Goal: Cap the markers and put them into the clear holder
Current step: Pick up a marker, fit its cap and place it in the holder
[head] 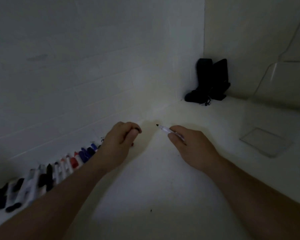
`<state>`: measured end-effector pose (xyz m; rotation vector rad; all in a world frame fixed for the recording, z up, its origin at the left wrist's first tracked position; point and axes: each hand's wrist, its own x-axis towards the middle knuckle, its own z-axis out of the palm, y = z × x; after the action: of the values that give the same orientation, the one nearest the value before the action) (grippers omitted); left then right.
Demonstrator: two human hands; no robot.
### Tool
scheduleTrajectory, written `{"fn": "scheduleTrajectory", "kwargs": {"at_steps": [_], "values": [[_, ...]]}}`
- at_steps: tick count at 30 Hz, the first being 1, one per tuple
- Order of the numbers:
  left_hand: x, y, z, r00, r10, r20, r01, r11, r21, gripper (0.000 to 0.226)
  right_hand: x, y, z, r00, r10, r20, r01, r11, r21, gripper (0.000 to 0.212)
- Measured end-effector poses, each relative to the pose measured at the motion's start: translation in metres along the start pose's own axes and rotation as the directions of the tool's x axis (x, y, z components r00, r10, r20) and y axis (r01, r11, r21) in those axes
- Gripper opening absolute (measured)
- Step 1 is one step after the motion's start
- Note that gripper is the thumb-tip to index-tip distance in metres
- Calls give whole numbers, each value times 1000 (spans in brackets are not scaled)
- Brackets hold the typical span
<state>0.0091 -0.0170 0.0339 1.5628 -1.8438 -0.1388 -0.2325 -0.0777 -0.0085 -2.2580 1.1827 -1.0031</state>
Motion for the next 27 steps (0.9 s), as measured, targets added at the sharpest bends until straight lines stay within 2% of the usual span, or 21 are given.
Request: {"fn": "scheduleTrajectory", "kwargs": {"at_steps": [4,7,12,17,25,27], "values": [[-30,-17,7,996,-15,-89,13,1000,-22,10,2,-3,4,995,-91,-47,94,994,48,24],[-30,-27,8,993,-55,-104,55,998,2,22,3,-10,5,986,-156,-63,151,986,-76,30],[-31,-24,14,997,-56,-47,54,998,-35,29,-2,-23,9,973,-228,-38,218,960,-178,18],[-31,-17,13,999,23,-30,-22,999,32,26,-3,-26,14,971,-238,7,233,946,-227,23],[-31,-16,12,999,39,-10,-39,999,3,24,-4,-23,14,971,-239,11,235,944,-231,22],[-32,-15,13,996,88,21,-89,995,34,26,-5,-24,15,967,-251,31,251,939,-236,21]]}}
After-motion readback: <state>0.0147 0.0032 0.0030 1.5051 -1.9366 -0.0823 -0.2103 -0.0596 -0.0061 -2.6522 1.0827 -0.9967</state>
